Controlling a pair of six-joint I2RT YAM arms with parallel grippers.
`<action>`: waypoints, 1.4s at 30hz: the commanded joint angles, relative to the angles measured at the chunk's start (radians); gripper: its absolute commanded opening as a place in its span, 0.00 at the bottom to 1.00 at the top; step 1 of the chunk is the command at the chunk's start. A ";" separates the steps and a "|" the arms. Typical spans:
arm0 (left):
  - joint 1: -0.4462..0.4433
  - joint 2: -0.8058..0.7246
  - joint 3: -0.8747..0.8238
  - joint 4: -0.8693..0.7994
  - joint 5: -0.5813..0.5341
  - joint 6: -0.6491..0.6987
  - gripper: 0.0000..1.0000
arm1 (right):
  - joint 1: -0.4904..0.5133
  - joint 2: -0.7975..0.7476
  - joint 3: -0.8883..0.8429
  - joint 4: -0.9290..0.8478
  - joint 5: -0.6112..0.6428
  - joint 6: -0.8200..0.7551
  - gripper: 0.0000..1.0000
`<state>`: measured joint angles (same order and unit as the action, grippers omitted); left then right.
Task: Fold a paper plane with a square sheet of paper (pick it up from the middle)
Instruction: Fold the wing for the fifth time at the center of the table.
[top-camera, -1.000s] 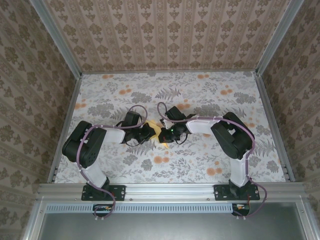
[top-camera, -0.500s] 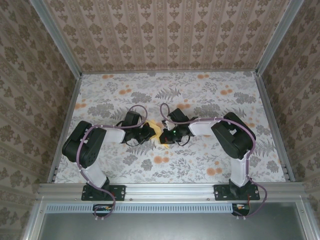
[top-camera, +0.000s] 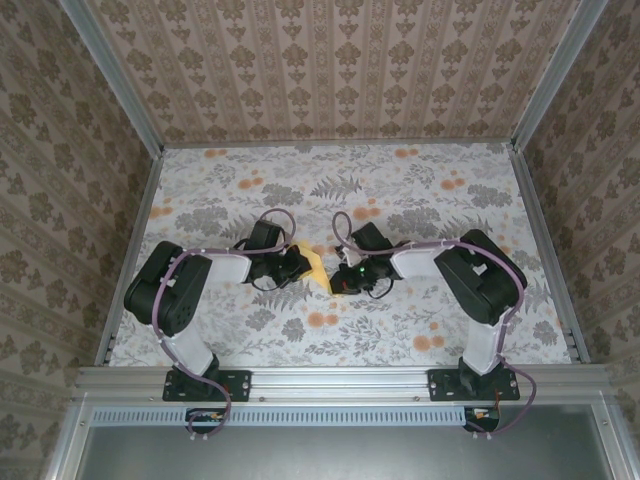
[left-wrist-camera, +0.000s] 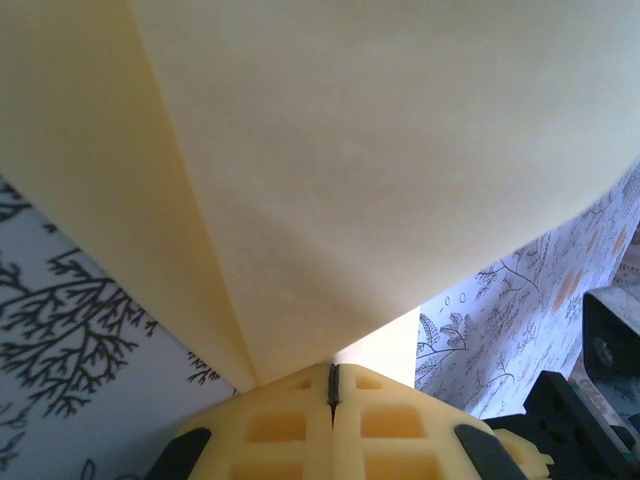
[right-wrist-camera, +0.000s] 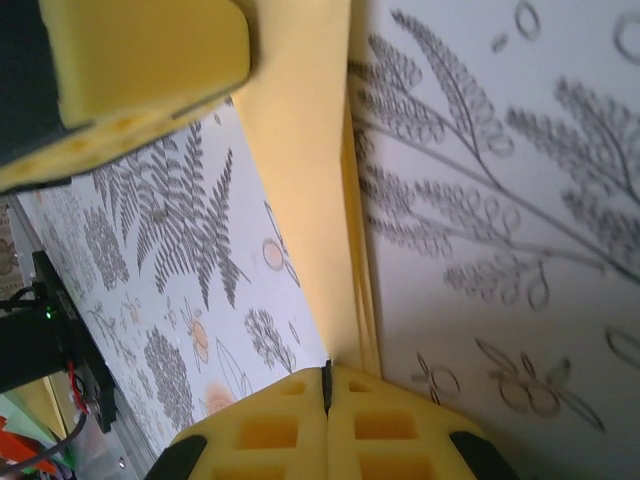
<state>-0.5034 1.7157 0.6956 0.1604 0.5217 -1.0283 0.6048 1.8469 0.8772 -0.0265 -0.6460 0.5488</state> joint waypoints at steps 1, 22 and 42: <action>0.023 0.053 -0.034 -0.158 -0.135 0.024 0.00 | -0.009 -0.023 -0.078 -0.218 -0.009 -0.045 0.05; 0.006 0.030 -0.014 -0.104 -0.076 0.042 0.00 | 0.009 0.116 0.246 -0.125 -0.008 -0.008 0.05; -0.059 -0.068 0.041 -0.039 -0.037 0.288 0.14 | 0.007 0.184 0.236 -0.205 0.073 -0.042 0.04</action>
<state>-0.5503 1.6234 0.7094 0.1265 0.4934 -0.7830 0.6094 1.9926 1.1137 -0.1463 -0.6430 0.5224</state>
